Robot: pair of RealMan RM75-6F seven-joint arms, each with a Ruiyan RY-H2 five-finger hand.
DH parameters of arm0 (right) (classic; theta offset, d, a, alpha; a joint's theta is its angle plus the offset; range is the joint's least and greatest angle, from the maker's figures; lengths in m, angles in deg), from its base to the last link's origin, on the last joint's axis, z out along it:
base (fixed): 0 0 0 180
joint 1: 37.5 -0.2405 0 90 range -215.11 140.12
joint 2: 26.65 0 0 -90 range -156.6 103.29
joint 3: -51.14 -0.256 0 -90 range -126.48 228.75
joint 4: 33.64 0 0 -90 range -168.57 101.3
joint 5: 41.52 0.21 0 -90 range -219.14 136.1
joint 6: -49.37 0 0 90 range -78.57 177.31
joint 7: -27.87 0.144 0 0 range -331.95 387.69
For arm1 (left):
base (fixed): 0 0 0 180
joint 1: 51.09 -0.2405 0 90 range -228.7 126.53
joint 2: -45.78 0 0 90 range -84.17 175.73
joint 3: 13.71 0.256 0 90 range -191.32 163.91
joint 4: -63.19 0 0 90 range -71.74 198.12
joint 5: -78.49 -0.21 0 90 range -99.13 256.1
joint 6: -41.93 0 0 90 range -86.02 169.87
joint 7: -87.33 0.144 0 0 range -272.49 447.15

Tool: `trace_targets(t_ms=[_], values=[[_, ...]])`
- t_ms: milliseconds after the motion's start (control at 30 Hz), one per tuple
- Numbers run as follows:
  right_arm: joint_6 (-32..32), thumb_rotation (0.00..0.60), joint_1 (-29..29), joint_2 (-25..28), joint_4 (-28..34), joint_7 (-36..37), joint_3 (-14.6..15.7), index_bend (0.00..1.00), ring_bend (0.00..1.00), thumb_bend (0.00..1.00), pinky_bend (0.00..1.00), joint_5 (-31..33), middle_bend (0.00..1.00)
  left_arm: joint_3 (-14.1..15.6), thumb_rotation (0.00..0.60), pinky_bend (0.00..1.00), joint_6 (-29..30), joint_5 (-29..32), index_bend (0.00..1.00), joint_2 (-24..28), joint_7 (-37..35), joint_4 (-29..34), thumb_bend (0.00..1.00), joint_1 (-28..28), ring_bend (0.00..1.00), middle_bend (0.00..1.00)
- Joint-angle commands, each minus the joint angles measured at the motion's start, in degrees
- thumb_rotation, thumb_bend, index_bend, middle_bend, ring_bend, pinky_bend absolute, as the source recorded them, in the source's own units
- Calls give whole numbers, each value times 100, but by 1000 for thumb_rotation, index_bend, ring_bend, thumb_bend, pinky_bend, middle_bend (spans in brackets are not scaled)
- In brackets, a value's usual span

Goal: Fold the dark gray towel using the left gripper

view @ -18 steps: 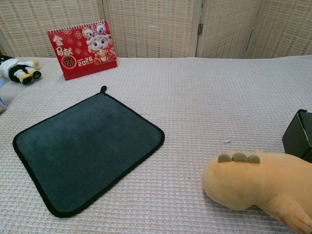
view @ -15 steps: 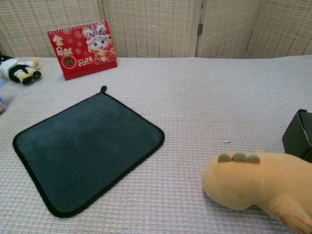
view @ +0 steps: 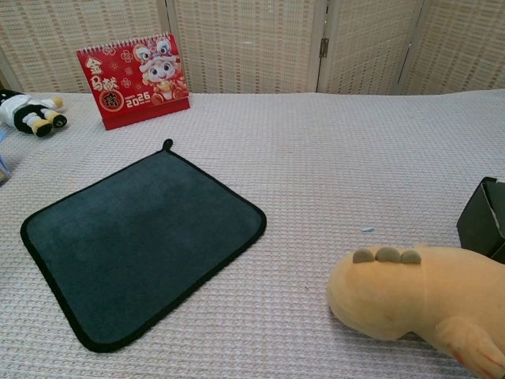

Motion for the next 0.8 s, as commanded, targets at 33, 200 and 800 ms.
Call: trace_targets(t_ms=[33, 200, 800], values=[[-57, 600, -23, -5, 1, 16, -37, 0, 0, 211, 0, 88, 0, -202, 600, 1000, 31, -948, 282, -206, 737, -10, 237, 541, 1000, 994], [-216, 600, -89, 16, -1, 126, -121, 0, 0, 211, 0, 324, 0, -346, 600, 1000, -1263, -531, 358, -165, 1181, 690, 331, 1126, 1000, 1000], [-793, 600, -309, 171, -37, 594, -298, 0, 0, 211, 0, 993, 0, -1548, 600, 1000, -3385, 1144, 412, -1694, 1111, -787, 415, 3191, 1000, 1000]])
